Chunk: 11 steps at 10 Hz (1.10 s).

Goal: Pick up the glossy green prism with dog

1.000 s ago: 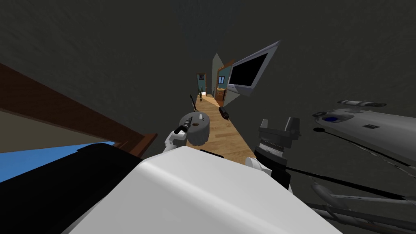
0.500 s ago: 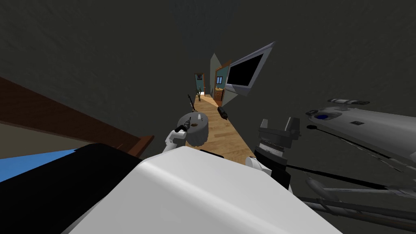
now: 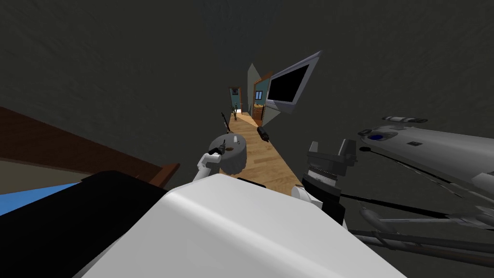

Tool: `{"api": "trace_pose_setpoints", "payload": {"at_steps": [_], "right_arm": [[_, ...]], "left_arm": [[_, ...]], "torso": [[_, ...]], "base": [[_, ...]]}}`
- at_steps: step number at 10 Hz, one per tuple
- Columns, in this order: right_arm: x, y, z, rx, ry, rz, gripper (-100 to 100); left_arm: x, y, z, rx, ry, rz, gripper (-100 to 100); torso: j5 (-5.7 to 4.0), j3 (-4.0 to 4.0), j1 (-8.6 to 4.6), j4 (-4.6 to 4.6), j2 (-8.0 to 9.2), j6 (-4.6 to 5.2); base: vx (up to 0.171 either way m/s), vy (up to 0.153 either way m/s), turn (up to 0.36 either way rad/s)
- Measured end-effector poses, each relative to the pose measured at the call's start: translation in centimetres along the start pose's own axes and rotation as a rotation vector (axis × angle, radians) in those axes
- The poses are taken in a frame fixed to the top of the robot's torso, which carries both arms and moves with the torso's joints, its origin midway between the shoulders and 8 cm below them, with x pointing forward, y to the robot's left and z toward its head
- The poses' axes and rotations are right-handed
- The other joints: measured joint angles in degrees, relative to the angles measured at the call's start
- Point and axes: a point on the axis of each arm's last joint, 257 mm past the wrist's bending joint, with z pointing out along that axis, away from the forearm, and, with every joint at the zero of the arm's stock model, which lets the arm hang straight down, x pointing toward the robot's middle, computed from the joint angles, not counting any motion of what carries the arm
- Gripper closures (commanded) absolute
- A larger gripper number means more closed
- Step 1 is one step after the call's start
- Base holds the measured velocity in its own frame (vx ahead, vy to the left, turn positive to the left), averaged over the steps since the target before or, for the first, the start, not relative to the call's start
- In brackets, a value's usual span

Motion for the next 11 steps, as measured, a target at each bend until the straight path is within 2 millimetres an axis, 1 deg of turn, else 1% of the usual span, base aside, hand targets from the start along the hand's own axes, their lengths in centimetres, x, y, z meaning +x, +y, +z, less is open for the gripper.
{"api": "trace_pose_setpoints", "payload": {"at_steps": [6, 11], "right_arm": [[0.0, 0.0, 0.0, 0.000, 0.000, 0.000, 0], [0.0, 0.0, 0.0, 0.000, 0.000, 0.000, 0]], "left_arm": [[-1.1, 3.4, 1.5, -0.170, -0.026, -0.043, -100], [-1.3, 5.9, 2.2, -0.306, -0.035, -0.088, -100]], "torso": [[0.01, -0.03, 0.05, -0.01, -0.05, -0.01], [0.02, -0.03, 0.08, -0.01, -0.04, -0.03]], "base": [[0.023, 0.018, -0.052], [0.026, 0.031, -0.041]]}}
